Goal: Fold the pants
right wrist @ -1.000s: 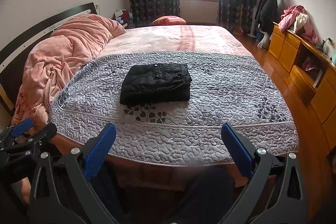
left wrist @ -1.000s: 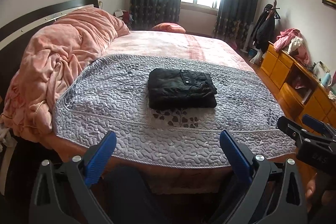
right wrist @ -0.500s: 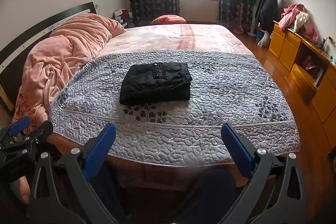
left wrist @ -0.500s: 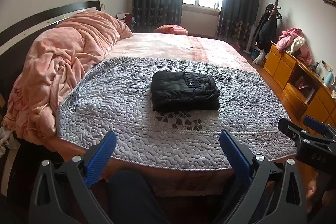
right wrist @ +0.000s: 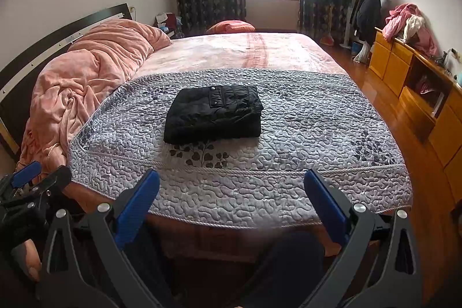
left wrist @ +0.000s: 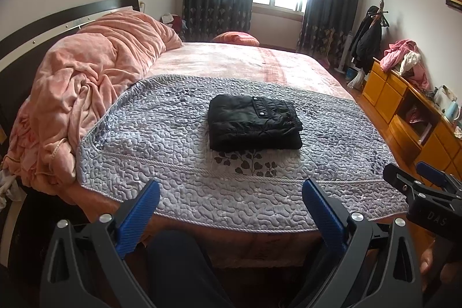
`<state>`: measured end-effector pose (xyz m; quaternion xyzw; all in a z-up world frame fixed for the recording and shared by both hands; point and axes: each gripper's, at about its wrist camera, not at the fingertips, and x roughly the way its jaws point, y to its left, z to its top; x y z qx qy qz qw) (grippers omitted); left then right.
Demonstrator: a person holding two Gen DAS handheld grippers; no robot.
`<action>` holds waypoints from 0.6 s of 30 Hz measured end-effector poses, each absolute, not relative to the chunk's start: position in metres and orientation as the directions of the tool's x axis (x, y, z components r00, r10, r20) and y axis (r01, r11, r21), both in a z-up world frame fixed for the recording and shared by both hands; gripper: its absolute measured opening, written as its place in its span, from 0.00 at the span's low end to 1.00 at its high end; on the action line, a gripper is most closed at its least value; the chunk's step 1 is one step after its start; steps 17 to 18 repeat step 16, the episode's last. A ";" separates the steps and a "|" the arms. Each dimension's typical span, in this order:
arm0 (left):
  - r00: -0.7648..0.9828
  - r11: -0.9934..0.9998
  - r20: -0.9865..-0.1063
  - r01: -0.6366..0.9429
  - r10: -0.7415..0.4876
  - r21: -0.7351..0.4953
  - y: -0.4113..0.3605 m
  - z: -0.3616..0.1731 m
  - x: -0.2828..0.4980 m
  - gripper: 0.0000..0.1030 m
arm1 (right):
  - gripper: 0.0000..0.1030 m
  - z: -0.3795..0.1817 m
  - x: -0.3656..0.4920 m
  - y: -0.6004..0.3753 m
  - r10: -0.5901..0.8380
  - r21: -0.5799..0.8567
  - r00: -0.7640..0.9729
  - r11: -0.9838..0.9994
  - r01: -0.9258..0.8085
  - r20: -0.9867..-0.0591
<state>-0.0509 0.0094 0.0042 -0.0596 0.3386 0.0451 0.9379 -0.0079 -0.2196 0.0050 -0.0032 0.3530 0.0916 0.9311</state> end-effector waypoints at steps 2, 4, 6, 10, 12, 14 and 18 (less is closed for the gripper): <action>0.763 0.989 -0.645 -0.124 0.040 -0.085 0.010 0.004 -0.051 0.96 | 0.97 0.005 -0.008 -0.220 0.168 0.058 0.734 0.983 -0.173 -0.658; 0.764 0.988 -0.645 -0.124 0.037 -0.091 0.010 0.004 -0.052 0.96 | 0.97 0.005 -0.008 -0.220 0.168 0.058 0.734 0.983 -0.174 -0.658; 0.765 0.988 -0.643 -0.125 0.039 -0.090 0.011 0.004 -0.052 0.96 | 0.97 0.005 -0.008 -0.220 0.168 0.058 0.735 0.983 -0.173 -0.657; 0.765 0.988 -0.643 -0.125 0.036 -0.094 0.012 0.005 -0.054 0.96 | 0.97 0.005 -0.008 -0.220 0.169 0.059 0.735 0.983 -0.173 -0.657; 0.766 0.987 -0.642 -0.126 0.036 -0.095 0.012 0.005 -0.055 0.96 | 0.97 0.005 -0.008 -0.220 0.168 0.058 0.735 0.983 -0.173 -0.656; 0.765 0.988 -0.643 -0.124 0.034 -0.096 0.012 0.005 -0.054 0.96 | 0.97 0.006 -0.010 -0.219 0.167 0.057 0.737 0.983 -0.172 -0.655; 0.765 0.987 -0.643 -0.127 0.035 -0.097 0.012 0.006 -0.055 0.96 | 0.97 0.006 -0.011 -0.219 0.168 0.058 0.737 0.983 -0.173 -0.655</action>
